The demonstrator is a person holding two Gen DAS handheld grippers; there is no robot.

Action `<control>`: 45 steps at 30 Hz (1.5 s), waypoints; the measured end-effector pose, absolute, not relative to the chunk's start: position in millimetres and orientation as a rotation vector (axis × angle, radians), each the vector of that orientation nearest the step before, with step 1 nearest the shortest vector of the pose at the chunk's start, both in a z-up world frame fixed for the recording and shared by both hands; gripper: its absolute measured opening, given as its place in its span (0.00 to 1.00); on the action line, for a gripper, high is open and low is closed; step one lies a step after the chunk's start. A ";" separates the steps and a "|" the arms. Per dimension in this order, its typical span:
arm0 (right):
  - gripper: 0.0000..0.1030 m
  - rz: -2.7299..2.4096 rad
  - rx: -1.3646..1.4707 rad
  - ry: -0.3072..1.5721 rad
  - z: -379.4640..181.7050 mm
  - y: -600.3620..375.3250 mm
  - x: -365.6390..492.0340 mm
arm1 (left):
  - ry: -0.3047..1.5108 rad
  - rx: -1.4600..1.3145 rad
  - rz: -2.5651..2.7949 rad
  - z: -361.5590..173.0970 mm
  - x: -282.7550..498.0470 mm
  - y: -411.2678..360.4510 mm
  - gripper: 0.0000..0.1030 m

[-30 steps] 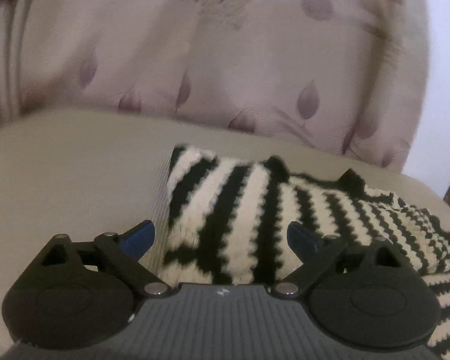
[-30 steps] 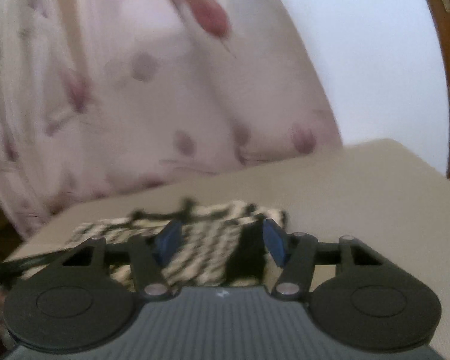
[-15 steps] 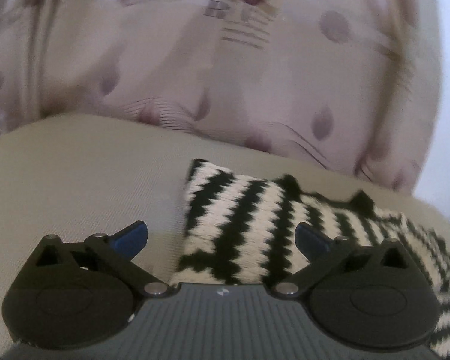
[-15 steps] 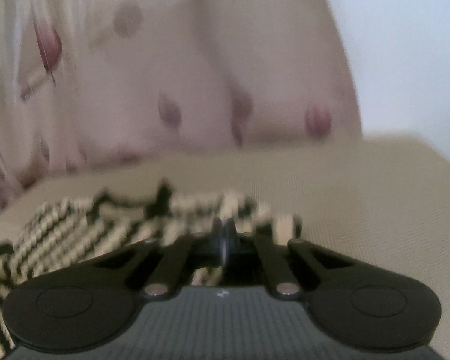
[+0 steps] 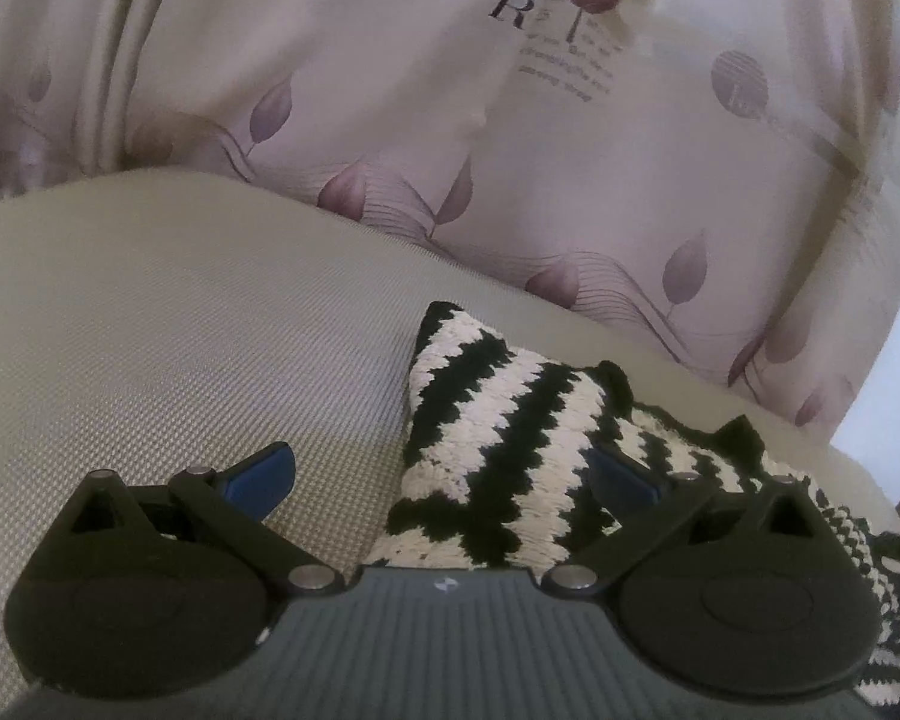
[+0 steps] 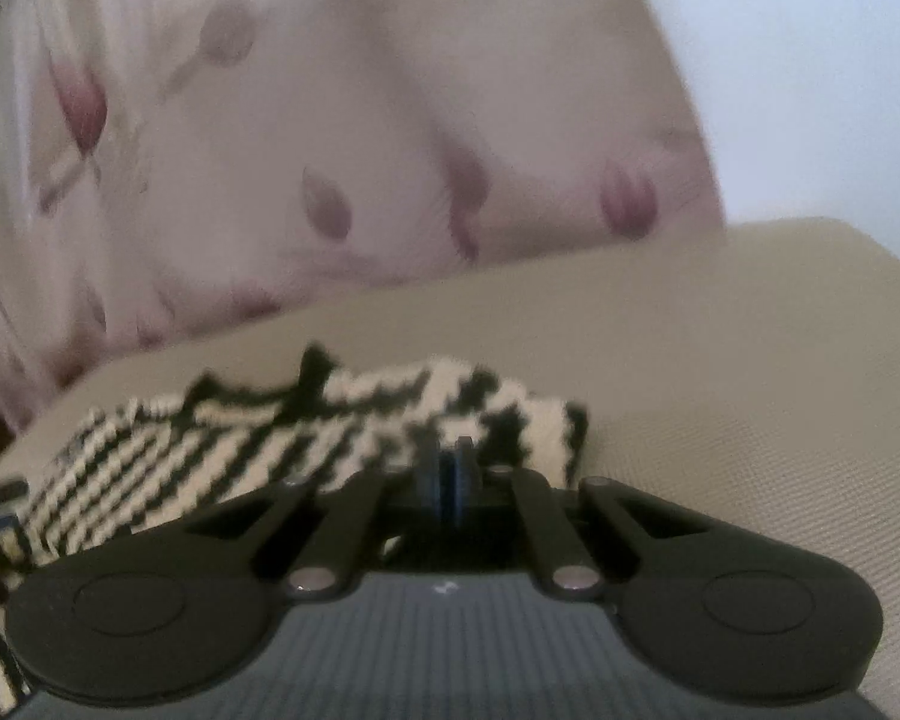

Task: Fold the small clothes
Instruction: 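Fold the hem up toward the collar and open the right gripper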

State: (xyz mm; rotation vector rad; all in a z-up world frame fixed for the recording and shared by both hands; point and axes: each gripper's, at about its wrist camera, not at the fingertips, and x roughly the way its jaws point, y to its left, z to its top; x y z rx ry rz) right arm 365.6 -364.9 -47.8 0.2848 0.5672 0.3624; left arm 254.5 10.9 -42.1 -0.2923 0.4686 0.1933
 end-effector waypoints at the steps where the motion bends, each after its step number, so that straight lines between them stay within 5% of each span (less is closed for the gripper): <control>1: 0.04 0.350 0.265 0.593 -50.8 -359.8 369.1 | 0.470 -0.288 0.192 -42.0 254.8 10.2 1.00; 17: 0.05 0.304 0.302 0.466 -32.6 -376.7 363.5 | 0.495 -0.311 0.188 -43.6 256.7 13.3 1.00; 18: 0.09 0.326 0.306 0.481 -34.1 -377.8 364.0 | 0.496 -0.311 0.187 -43.6 256.8 13.2 1.00; 21: 0.48 0.303 0.205 0.500 -37.6 -365.9 361.2 | 0.496 -0.312 0.187 -43.5 256.8 13.3 1.00; 22: 0.53 0.301 0.180 0.507 -39.8 -361.9 361.2 | 0.496 -0.313 0.188 -43.4 256.8 13.3 1.00; 25: 0.49 0.342 0.145 0.549 -50.6 -350.3 364.6 | 0.498 -0.318 0.188 -43.7 257.0 13.7 1.00; 27: 0.19 0.339 0.127 0.578 -58.0 -343.3 365.5 | 0.500 -0.322 0.188 -44.0 257.2 14.3 1.00; 28: 0.17 0.351 0.139 0.572 -58.8 -342.5 363.9 | 0.502 -0.325 0.188 -44.2 257.3 14.8 1.00; 35: 0.15 0.320 0.271 0.381 -25.1 -356.0 352.2 | 0.502 -0.336 0.190 -44.3 256.6 16.6 1.00; 41: 0.18 0.284 0.438 0.630 -68.3 -371.7 389.8 | 0.503 -0.343 0.192 -44.0 256.1 17.8 1.00; 45: 0.25 0.262 0.465 0.543 -59.9 -382.8 374.9 | 0.508 -0.350 0.193 -43.8 256.8 18.6 1.00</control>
